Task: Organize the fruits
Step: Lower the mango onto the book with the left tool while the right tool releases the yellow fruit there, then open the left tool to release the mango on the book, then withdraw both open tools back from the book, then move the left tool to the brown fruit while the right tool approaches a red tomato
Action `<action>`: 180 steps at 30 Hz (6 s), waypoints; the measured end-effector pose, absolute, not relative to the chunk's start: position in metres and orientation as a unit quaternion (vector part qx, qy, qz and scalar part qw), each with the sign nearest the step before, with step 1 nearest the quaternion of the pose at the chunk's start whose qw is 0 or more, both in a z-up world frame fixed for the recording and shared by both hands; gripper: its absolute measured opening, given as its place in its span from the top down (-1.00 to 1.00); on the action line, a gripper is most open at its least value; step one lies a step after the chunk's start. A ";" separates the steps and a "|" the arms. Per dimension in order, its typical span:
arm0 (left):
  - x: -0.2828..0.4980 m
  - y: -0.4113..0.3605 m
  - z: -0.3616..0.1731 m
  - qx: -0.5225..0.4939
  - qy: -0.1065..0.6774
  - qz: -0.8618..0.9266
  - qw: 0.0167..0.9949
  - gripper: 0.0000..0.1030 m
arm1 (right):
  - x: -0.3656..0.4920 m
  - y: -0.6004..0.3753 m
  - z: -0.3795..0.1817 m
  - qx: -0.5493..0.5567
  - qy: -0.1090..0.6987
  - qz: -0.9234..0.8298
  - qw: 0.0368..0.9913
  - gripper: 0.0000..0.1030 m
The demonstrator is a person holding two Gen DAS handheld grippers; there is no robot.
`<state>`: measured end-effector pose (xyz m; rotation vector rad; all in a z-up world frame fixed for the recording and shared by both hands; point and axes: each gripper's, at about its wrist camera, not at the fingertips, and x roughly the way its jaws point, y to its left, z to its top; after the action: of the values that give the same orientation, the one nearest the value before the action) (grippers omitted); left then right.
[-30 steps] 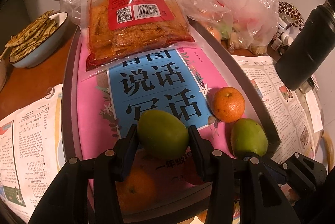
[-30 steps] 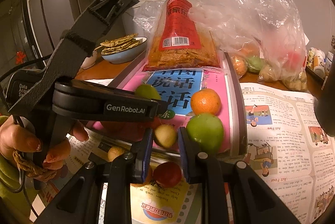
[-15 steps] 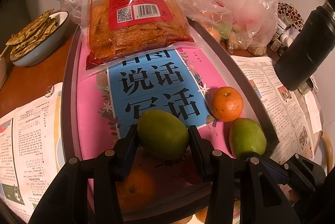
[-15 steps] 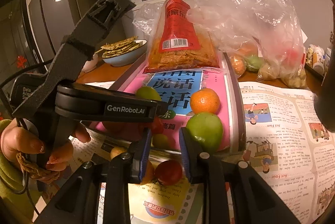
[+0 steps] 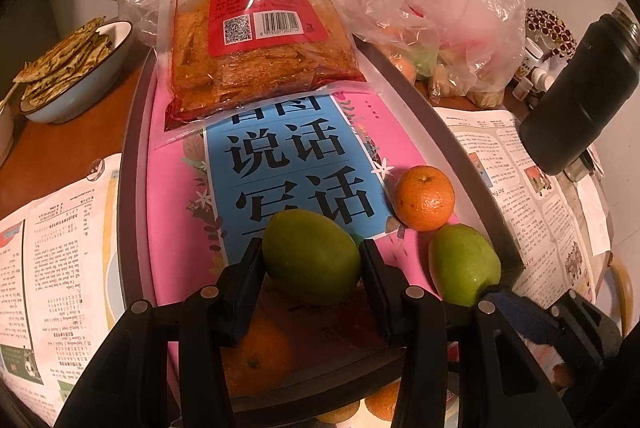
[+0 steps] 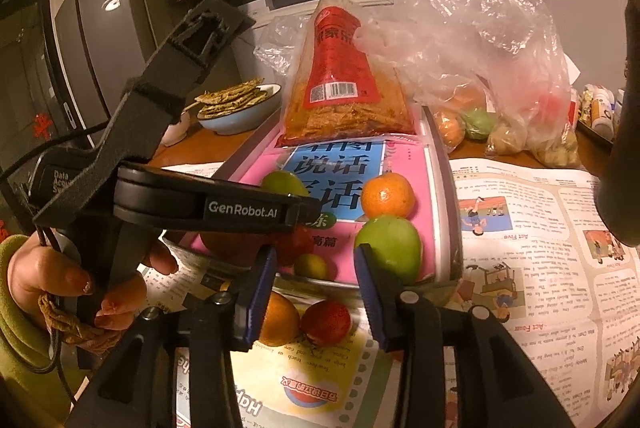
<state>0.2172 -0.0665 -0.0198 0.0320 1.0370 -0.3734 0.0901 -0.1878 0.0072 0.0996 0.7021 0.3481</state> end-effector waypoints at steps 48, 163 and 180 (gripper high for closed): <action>0.191 -0.050 0.010 0.012 0.454 -0.153 0.878 -0.28 | 0.084 -0.208 0.016 0.070 0.327 0.135 0.933 -0.56; 0.081 -0.056 0.025 0.031 0.449 -0.174 0.876 -0.31 | 0.028 -0.231 0.031 0.031 0.306 0.146 0.940 -0.98; 0.080 -0.062 0.007 0.031 0.473 -0.196 0.858 -0.31 | 0.033 -0.236 0.014 0.027 0.331 0.137 0.933 -0.98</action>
<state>0.0801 -0.0619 0.0069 0.0658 0.9933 -0.4113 0.0326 -0.2364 0.0142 0.0543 0.6773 0.2803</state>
